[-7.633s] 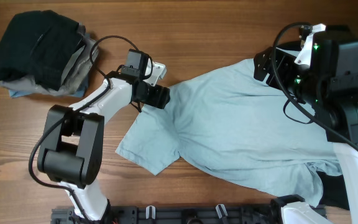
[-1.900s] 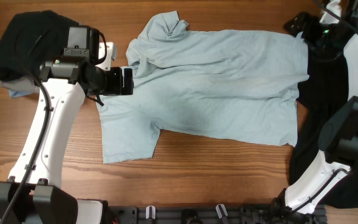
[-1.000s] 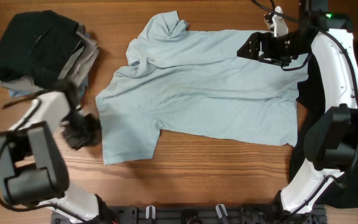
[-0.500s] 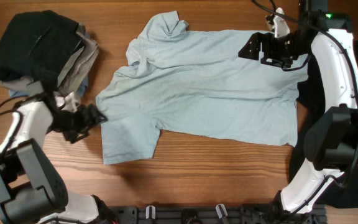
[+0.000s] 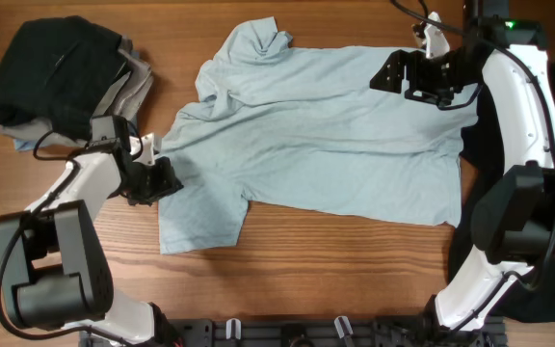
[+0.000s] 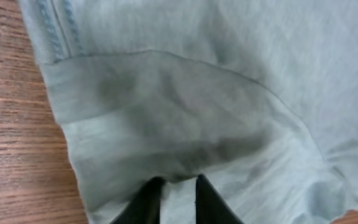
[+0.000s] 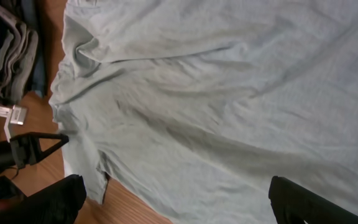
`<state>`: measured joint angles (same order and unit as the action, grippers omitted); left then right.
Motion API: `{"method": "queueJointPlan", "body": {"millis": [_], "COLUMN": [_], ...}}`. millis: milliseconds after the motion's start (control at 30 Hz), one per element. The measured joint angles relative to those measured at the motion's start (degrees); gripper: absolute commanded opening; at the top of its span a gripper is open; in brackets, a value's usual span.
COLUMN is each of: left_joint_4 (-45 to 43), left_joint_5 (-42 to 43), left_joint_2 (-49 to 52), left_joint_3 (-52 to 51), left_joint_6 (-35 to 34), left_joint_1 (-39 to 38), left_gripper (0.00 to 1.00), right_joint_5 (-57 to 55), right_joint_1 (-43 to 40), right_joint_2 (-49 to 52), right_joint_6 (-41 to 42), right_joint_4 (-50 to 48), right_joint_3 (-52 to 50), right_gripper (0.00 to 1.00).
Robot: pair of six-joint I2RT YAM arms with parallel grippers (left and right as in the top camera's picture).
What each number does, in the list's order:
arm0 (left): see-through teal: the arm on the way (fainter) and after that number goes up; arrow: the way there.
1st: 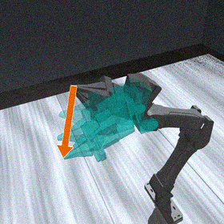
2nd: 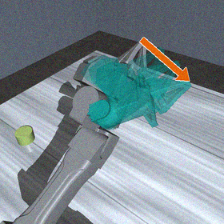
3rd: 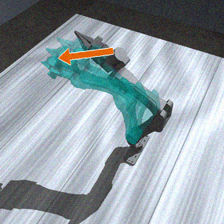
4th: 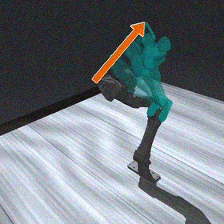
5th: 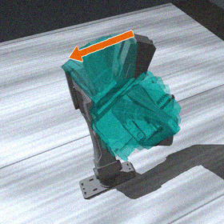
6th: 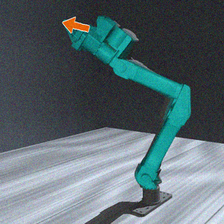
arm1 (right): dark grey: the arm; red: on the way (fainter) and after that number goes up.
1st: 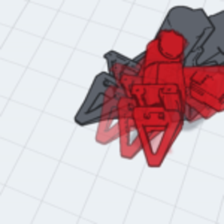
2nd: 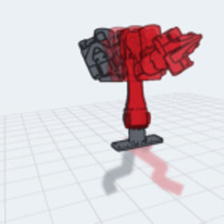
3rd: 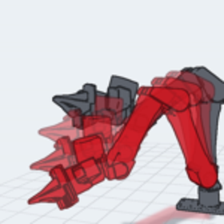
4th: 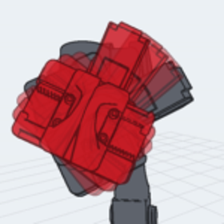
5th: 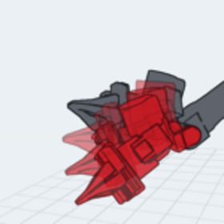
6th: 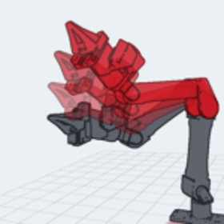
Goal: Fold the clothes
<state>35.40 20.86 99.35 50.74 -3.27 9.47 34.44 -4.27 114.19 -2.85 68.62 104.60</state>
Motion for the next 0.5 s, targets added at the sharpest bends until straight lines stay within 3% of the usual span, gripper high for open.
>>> {"method": "queueJointPlan", "body": {"millis": [33,167,333,500], "left_joint_4": [-0.09,2.67,13.18,10.10], "left_joint_5": [-0.04,2.51,-4.81,-10.47], "left_joint_2": [0.11,-0.13,0.00,-0.02], "left_joint_3": [0.00,1.49,4.13,6.84], "left_joint_6": [-0.02,-0.02,0.50,0.31], "left_joint_1": [0.00,-0.81,-0.63,-0.57], "left_gripper": [0.59,0.61,0.68,0.73], "right_joint_5": [0.00,0.00,0.00,0.00], "right_joint_1": [0.00,0.00,0.00,0.00], "right_joint_2": [0.00,0.00,0.00,0.00], "right_joint_6": [0.00,0.00,0.00,0.00], "right_joint_4": [0.04,0.17,0.20,0.72], "right_joint_3": [0.00,0.00,0.00,0.00], "right_gripper": [0.99,1.00,0.99,1.00]}}
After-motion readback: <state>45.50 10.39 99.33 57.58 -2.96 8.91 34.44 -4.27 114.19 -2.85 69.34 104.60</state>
